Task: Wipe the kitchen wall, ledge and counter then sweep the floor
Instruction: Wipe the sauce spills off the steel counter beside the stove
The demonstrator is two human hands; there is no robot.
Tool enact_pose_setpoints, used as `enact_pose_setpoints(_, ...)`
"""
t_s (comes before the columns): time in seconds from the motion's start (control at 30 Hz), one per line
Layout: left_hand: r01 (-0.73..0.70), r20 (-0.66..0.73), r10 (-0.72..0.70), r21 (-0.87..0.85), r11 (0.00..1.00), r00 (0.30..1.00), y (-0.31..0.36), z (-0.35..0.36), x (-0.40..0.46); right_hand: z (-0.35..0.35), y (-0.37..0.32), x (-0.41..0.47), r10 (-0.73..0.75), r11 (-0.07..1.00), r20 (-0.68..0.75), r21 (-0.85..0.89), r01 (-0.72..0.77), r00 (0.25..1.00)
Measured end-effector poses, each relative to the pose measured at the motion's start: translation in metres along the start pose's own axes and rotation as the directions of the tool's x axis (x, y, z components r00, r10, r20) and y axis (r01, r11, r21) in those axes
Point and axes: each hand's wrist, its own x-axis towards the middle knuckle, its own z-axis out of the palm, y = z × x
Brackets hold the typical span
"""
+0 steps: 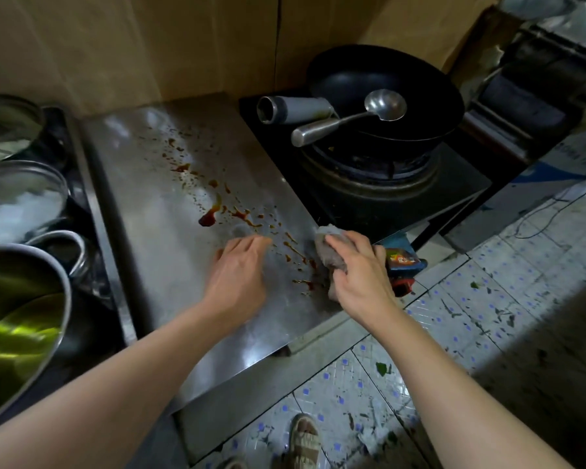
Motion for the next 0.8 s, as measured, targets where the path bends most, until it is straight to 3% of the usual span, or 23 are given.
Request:
enact_pose_setpoints(0.23,0.049,0.04,-0.05,0.027,0.998,0.998,-0.015,0.007,-0.013,0.032,-0.003,-0.012,-0.057,0.998,0.195,-0.011,0.06,0.979)
enact_pose_setpoints(0.47,0.117,0.067,-0.12,0.039,0.992,0.991,-0.025,0.014,-0.011,0.049,-0.006,0.005,-0.06,0.998,0.08,-0.014,0.061,0.995)
enact_pose_setpoints(0.57,0.147,0.056,-0.149,0.045,0.988,0.987,-0.028,0.016,-0.01,0.059,-0.015,-0.005,-0.147,0.989,0.027,-0.009,0.147,0.989)
enact_pose_setpoints(0.7,0.173,0.047,-0.175,0.041,0.984,0.983,-0.034,0.015,-0.008,0.063,-0.007,-0.011,-0.262,0.965,0.056,0.032,0.26,0.964)
enact_pose_setpoints(0.8,0.181,0.037,-0.183,0.038,0.983,0.982,-0.037,0.016,-0.006,0.059,0.004,0.005,-0.231,0.973,0.024,0.035,0.23,0.973)
